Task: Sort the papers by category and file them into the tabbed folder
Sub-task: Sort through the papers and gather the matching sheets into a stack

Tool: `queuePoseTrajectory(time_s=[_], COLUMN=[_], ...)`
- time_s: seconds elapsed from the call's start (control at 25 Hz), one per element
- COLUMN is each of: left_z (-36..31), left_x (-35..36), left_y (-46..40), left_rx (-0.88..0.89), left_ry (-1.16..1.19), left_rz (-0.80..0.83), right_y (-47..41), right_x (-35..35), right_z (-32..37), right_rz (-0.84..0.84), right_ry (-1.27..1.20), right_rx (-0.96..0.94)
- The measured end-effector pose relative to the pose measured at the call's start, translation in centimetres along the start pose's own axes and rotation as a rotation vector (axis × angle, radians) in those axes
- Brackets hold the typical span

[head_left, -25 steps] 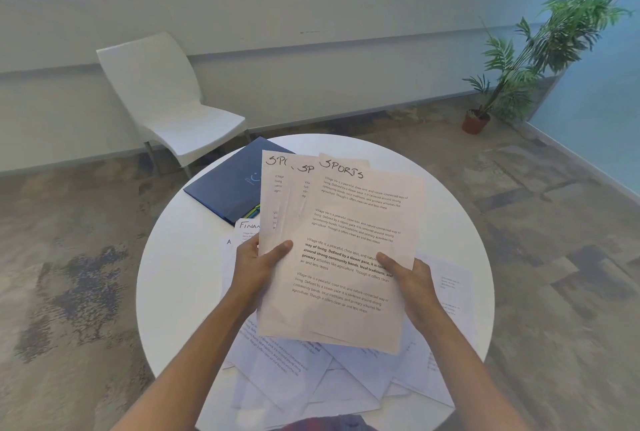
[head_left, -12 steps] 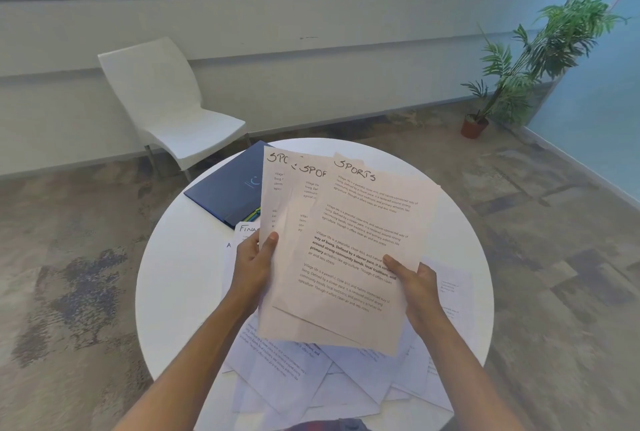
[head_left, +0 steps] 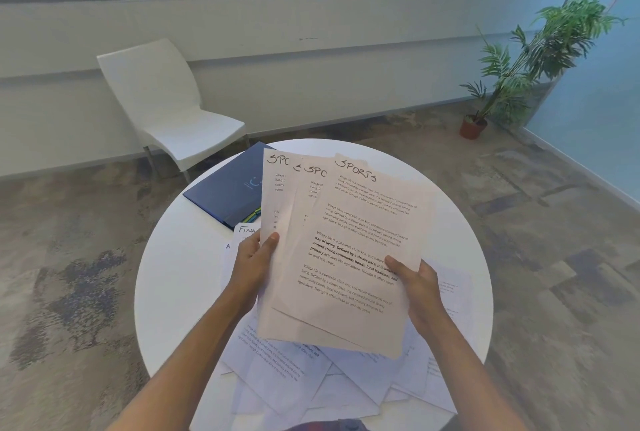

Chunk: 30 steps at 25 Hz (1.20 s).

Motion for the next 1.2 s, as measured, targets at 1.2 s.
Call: queuePoseTrajectory(time_s=[1.2], left_z=[1.6], left_x=[3.0], left_y=[0.5], left_rx=[-0.005], left_ry=[-0.120], left_rz=[0.254], right_y=[1.2], right_x=[3.8], right_z=[3.2], right_rz=[0.107], right_ry=[0.182], right_rx=[-0.238])
Point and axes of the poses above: each hand's wrist, its own y-axis away from the middle knuckle, its own x-axis out of the palm, z = x × y, the point moved 6 cm from there along -y, towards the middle knuckle, and after that the axes turned 15 degrees about -z, right-handed, at the moved point
